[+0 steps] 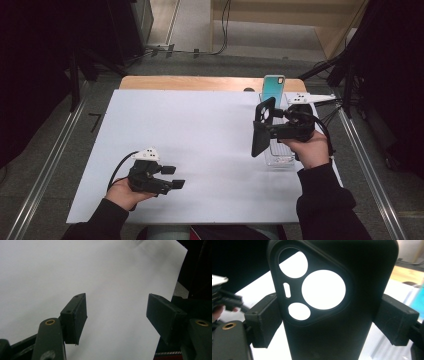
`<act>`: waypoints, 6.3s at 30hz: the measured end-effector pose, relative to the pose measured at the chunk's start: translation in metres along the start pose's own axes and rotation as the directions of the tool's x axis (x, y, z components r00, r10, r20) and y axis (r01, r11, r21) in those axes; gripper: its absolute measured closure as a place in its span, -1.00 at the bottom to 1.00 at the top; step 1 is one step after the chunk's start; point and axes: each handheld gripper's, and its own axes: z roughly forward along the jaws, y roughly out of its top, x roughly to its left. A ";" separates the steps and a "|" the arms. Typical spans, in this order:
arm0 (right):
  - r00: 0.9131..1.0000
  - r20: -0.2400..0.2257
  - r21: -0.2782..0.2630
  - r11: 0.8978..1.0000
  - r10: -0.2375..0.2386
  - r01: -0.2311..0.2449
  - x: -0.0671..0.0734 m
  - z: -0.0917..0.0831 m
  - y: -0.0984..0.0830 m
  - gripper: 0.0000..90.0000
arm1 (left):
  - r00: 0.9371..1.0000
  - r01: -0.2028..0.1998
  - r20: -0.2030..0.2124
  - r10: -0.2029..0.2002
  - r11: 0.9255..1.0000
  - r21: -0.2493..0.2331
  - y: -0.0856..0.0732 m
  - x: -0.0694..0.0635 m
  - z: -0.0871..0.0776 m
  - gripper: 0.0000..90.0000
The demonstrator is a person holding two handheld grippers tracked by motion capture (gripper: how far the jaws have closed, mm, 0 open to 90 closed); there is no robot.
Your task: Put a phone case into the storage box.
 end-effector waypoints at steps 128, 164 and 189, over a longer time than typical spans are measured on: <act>0.995 0.073 0.135 0.988 0.065 -0.075 -0.027 0.078 -0.006 -0.36 | 0.995 0.102 -0.005 -0.103 0.994 -0.039 0.004 0.017 -0.006 -0.27; 0.993 -0.106 0.232 0.970 -0.048 0.071 0.020 0.042 -0.081 -0.42 | 0.999 0.043 0.018 -0.042 0.998 -0.047 -0.003 0.009 -0.009 -0.31; 0.997 -0.071 0.282 0.958 -0.029 0.048 0.010 0.008 -0.125 -0.46 | 0.999 0.033 0.013 -0.032 0.999 -0.043 -0.011 0.008 -0.011 -0.31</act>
